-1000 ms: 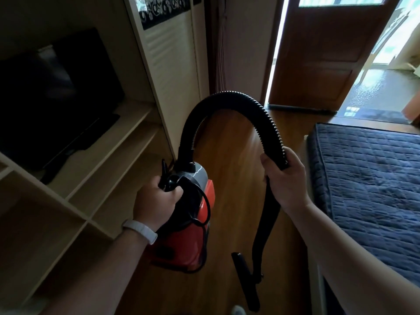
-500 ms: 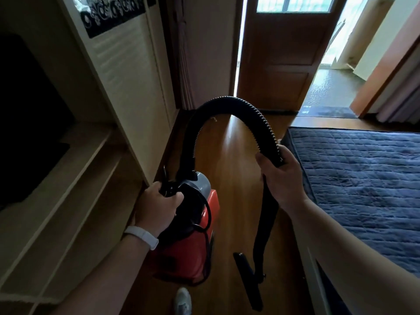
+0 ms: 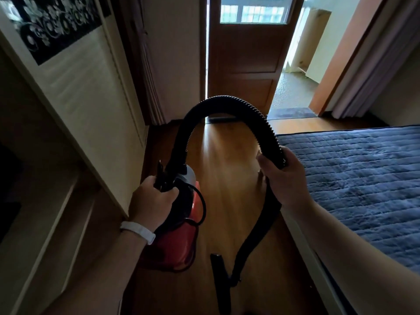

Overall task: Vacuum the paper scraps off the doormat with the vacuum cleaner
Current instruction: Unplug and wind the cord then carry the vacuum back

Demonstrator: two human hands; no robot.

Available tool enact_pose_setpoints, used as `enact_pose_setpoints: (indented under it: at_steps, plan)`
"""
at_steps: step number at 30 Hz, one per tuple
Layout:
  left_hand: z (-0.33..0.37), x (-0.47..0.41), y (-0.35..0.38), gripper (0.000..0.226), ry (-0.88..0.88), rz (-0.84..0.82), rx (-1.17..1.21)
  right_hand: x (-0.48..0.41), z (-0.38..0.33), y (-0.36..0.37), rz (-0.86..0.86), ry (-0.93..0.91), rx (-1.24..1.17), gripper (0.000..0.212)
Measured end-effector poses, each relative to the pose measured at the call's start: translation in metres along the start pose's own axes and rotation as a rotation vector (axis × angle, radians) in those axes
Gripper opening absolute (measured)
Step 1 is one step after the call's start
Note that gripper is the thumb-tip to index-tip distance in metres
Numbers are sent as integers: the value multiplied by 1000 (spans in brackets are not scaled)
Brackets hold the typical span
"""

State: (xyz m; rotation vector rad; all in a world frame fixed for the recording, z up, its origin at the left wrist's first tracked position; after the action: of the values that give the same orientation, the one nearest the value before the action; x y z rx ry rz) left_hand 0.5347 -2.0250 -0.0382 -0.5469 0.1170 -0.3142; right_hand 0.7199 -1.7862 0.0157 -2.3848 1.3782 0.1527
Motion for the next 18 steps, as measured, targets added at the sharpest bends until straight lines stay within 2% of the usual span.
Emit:
enact_pose_setpoints:
  at_steps: [6,12,18]
  plan:
    - [6,-65,24,18,-2,-21,-38,-51,21,32,23,47,-8,10]
    - [16,-126,70,19,-64,-55,-31,-125,53,60,-35,75,-59,11]
    - [50,-191,117,17,-86,-74,-53,-215,74,60,-46,77,-26,10]
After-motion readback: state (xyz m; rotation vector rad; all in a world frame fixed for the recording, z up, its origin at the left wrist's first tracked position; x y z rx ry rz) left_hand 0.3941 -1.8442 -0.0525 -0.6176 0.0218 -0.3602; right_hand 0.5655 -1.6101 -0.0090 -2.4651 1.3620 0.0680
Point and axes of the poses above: each hand's wrist, its own x-axis away from the middle knuckle, its own y-axis out of the palm, z = x × y, the point moved 4 cm from there along -x, towards the middle knuckle, and after that the axes turned 3 degrees about x, right-handed, at the moved point
